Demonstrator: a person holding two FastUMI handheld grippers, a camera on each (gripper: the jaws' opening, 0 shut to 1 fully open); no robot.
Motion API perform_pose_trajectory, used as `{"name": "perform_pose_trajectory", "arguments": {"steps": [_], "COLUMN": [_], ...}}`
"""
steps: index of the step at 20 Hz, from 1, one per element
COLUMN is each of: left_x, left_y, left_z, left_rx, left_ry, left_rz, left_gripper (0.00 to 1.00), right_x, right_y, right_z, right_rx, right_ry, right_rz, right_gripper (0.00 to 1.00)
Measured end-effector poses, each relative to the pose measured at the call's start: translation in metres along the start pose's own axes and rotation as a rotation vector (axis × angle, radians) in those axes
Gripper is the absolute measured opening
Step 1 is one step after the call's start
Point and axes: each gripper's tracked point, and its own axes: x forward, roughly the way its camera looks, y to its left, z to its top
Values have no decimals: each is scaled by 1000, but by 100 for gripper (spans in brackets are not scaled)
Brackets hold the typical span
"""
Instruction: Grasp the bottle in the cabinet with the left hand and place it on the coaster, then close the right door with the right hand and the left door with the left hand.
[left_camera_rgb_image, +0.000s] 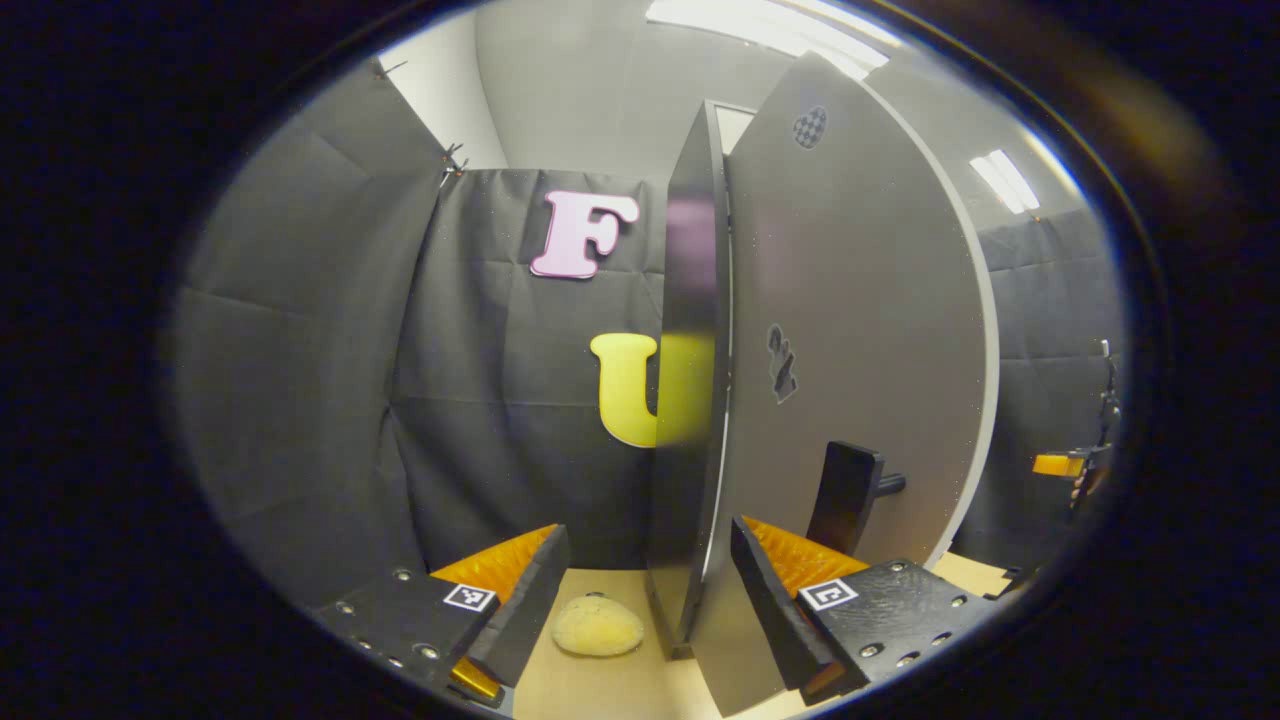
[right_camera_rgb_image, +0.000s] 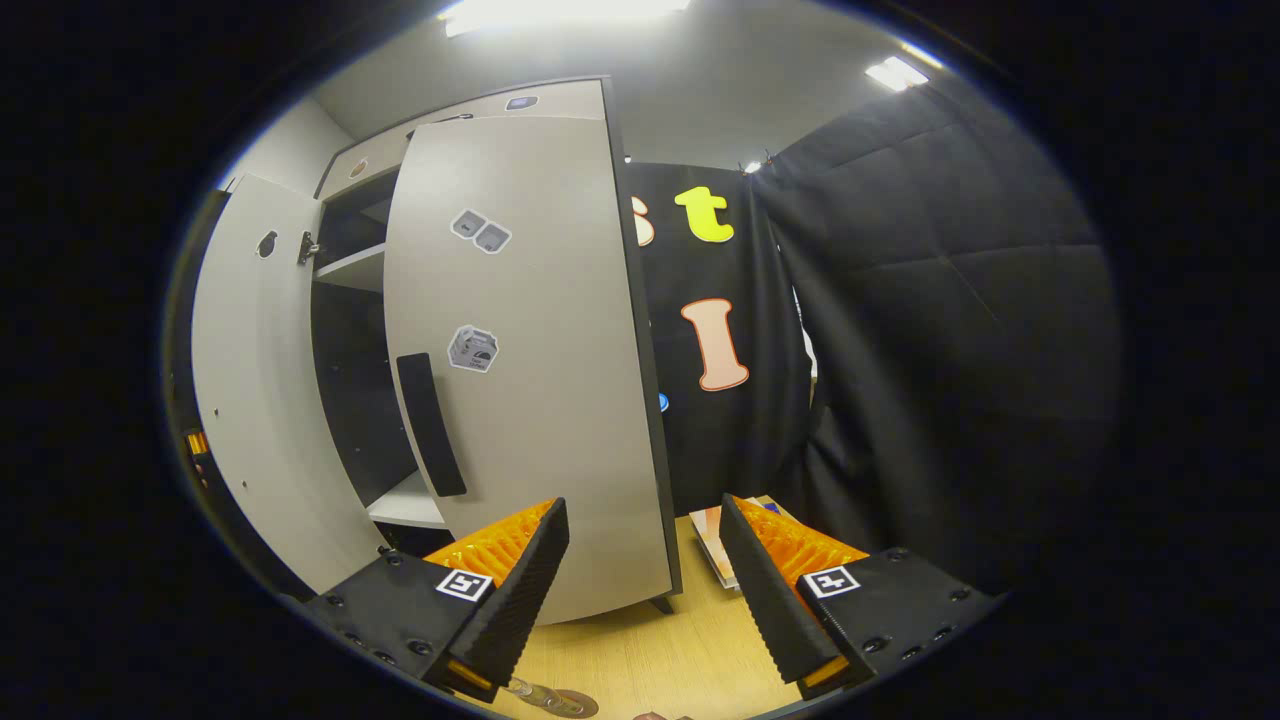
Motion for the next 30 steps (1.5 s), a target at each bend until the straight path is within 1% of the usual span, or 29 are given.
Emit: {"name": "perform_pose_trajectory", "arguments": {"steps": [1,2,5,6,7,8,9,10,12,13,14,15,16,19,20,21,24,26,28,30], "left_x": [0,-1,2,6,9,12,14,14,12,13,14,14,15,19,20,23,37,41,36,26], "left_y": [-3,-7,-28,-37,-44,-53,-58,-62,-66,-67,-68,-70,-73,-85,-90,-96,-135,-159,-171,-187], "left_z": [1,2,6,5,4,3,5,7,6,7,6,6,6,7,8,9,7,2,7,8], "left_rx": [9,21,58,54,45,42,46,51,55,61,59,52,40,24,35,48,60,55,51,18], "left_ry": [4,5,22,27,33,34,35,36,53,54,57,62,64,68,65,64,71,82,64,48], "left_rz": [2,-1,-32,-47,-55,-56,-48,-38,-4,12,25,35,43,64,79,89,87,82,108,119], "left_gripper": [99,94,94,100,94,100,99,94,94,99,99,94,99,99,89,89,99,99,99,99], "right_x": [0,0,-1,0,0,1,1,1,2,1,2,3,5,13,16,18,24,26,26,30], "right_y": [-2,-3,-4,-4,-6,-8,-10,-13,-24,-30,-35,-39,-42,-54,-58,-62,-73,-79,-87,-99], "right_z": [-3,-6,-10,-13,-15,-16,-16,-17,-13,-10,-9,-7,-6,0,3,7,17,17,17,15], "right_rx": [4,10,36,40,41,42,43,45,46,46,49,52,55,52,34,13,-38,-34,-21,-49], "right_ry": [5,9,20,24,26,26,26,24,16,10,10,16,21,29,28,23,9,7,10,11], "right_rz": [-5,-7,0,4,7,9,12,13,1,-8,-10,-8,-7,3,5,5,12,22,30,16], "right_gripper": [97,97,97,97,97,97,97,97,97,97,97,97,97,97,97,97,97,97,97,97]}}
